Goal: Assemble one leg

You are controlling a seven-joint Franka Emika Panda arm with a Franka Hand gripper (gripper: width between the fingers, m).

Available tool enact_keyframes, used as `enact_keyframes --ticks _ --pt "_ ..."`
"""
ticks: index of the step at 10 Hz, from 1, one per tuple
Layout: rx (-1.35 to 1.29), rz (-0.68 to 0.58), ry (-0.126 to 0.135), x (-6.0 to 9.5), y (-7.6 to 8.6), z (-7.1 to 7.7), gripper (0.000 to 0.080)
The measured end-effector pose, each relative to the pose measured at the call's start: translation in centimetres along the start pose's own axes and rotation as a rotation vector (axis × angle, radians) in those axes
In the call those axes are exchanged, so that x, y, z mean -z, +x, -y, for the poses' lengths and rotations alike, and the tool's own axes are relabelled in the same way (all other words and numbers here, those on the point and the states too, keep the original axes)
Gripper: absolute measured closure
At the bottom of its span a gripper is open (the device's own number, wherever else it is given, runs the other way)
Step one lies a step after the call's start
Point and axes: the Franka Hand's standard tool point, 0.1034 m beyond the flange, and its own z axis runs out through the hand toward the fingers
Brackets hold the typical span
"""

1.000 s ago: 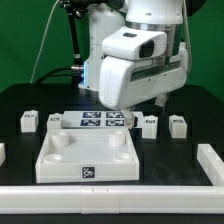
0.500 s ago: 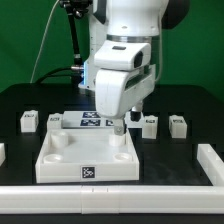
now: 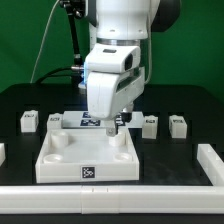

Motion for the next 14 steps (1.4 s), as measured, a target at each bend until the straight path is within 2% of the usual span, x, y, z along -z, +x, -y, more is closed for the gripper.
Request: enact_keyframes --ticks 1,2,3,5,8,10,12,13,14 --pt "0.112 -0.001 -0.009 -0.2 -0.8 0.1 0.0150" --pt "0.214 0.001 -0.017 -0.7 -2.3 0.9 0.0150" --pt "0.275 0.008 -0.004 -1.0 -3.2 1.5 0.0150" --pt "0.379 0.017 0.008 -1.5 -4.2 1.7 0.0150" --pt "0.410 0.015 0.037 -3.4 -5.8 2.0 0.0150" --pt "0.396 0.014 0.041 -3.8 -5.7 1.8 0.0150" --pt "0.351 0.014 0.032 -3.3 -5.2 1.6 0.0150" --pt "0.353 0.014 0.034 -3.5 -5.3 1.7 0.0242" --pt "0.351 0.015 0.035 -3.5 -5.4 1.7 0.0242"
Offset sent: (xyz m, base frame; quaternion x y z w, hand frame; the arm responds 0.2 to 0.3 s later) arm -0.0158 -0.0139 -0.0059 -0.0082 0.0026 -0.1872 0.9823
